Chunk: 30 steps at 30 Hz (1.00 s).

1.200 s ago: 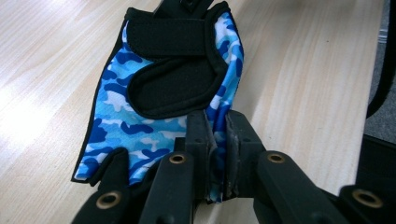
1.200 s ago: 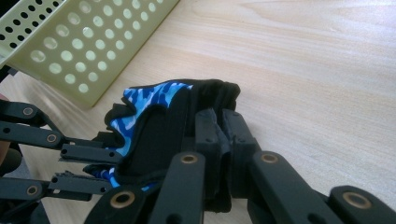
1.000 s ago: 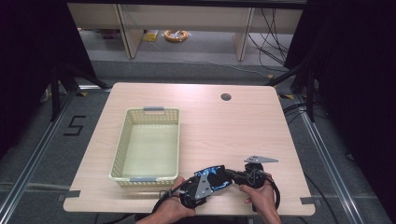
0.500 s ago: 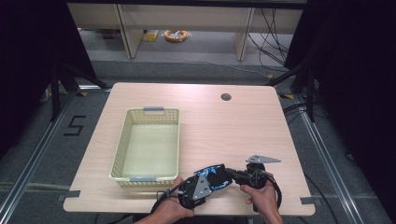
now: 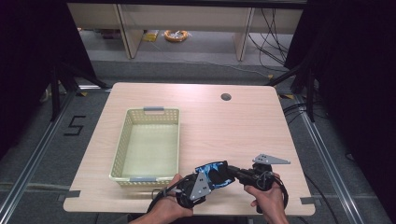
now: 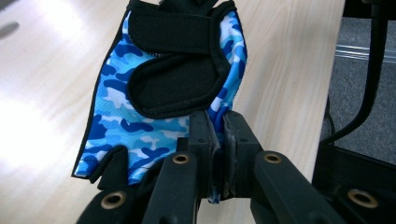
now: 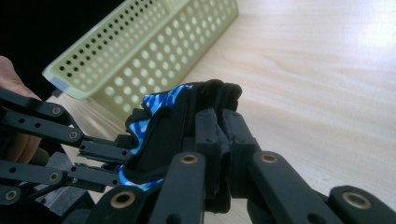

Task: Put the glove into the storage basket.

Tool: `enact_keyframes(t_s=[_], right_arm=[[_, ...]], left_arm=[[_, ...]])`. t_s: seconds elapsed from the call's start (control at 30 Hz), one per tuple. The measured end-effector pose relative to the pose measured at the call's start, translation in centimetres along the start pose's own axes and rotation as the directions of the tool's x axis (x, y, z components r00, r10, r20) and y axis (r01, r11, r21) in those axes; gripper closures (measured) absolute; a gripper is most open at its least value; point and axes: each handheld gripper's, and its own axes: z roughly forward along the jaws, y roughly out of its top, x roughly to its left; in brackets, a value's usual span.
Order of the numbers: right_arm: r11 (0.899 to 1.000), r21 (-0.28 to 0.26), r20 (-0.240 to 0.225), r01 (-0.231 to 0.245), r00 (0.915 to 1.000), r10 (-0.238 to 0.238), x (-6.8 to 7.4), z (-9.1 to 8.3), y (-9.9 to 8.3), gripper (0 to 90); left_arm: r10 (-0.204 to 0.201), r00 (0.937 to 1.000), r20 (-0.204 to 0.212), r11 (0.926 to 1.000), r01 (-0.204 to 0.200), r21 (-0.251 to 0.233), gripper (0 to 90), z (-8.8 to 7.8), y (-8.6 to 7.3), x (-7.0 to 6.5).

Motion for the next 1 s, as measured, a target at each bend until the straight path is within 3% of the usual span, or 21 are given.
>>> enact_keyframes(t_s=[0.07, 0.1, 0.17, 0.2, 0.4, 0.47, 0.5, 0.57, 0.63, 0.67, 0.77, 0.8, 0.87, 1.0], right_arm=[[1.0, -0.006, -0.008, -0.028, 0.9996, 0.028, 0.8, -0.5, 0.4, 86.9], [1.0, -0.022, -0.01, 0.001, 0.9999, -0.001, 0.8, -0.5, 0.7, 86.9], [1.0, -0.021, -0.008, 0.005, 1.0, -0.005, 1.0, -0.7, 1.1, 86.9], [0.999, -0.027, -0.005, 0.032, 0.9995, -0.033, 1.6, -0.8, 1.9, 86.9], [0.998, -0.033, -0.018, 0.061, 0.9979, -0.062, 2.8, -0.7, 4.2, 87.0], [0.994, -0.041, -0.033, 0.103, 0.994, -0.105, 3.4, -0.2, 5.6, 87.0], [0.997, -0.027, -0.034, 0.077, 0.9964, -0.078, 3.9, 0.0, 6.0, 87.0], [0.994, -0.034, -0.043, 0.1, 0.9939, -0.102, 4.3, 0.5, 6.9, 87.0], [0.995, -0.023, -0.039, 0.095, 0.9947, -0.096, 4.6, 0.7, 7.4, 87.0], [0.991, -0.034, -0.046, 0.127, 0.9907, -0.128, 5.0, 1.2, 8.5, 87.0], [0.993, -0.025, -0.053, 0.117, 0.9916, -0.118, 5.6, 1.4, 9.2, 87.0], [0.988, -0.032, -0.046, 0.148, 0.9877, -0.149, 5.6, 1.7, 9.6, 87.0], [0.987, -0.026, -0.056, 0.158, 0.9857, -0.159, 6.1, 2.7, 10.4, 87.0], [0.99, -0.005, -0.073, 0.14, 0.9875, -0.14, 6.7, 4.0, 11.2, 87.0]], left_arm=[[0.003, 1.0, 0.0, 1.0, -0.003, -0.003, 81.9, -0.3, 0.2, 0.0], [0.025, 0.9996, -0.015, 0.9997, -0.025, -0.008, 81.9, -0.9, 0.6, 0.2], [0.024, 0.9995, -0.018, 0.9996, -0.025, -0.017, 82.0, -1.2, 0.8, 0.3], [0.024, 0.9993, -0.029, 0.9994, -0.025, -0.023, 82.0, -1.7, 1.0, 0.4], [0.034, 0.9976, -0.061, 0.9987, -0.036, -0.035, 82.0, -3.2, 1.7, 1.6], [0.016, 0.997, -0.076, 0.9992, -0.018, -0.037, 81.9, -4.0, 1.8, 2.4], [0.017, 0.9961, -0.086, 0.9991, -0.02, -0.037, 81.9, -4.3, 1.8, 2.7], [0.026, 0.995, -0.097, 0.9992, -0.029, -0.028, 81.9, -5.0, 2.1, 3.2], [0.023, 0.9942, -0.105, 0.9992, -0.027, -0.03, 81.9, -5.3, 2.2, 3.5], [0.022, 0.9938, -0.109, 0.9991, -0.026, -0.033, 81.9, -5.8, 2.3, 3.9], [0.009, 0.9927, -0.121, 0.9991, -0.014, -0.041, 81.9, -6.7, 2.3, 4.8], [-0.011, 0.9927, -0.12, 0.9988, 0.005, -0.049, 81.8, -7.0, 2.2, 5.1], [0.001, 0.9907, -0.136, 0.9991, -0.007, -0.043, 81.8, -7.7, 1.9, 5.7], [0.0, 0.9895, -0.145, 0.9998, -0.002, -0.018, 81.8, -8.8, 1.4, 6.7]])
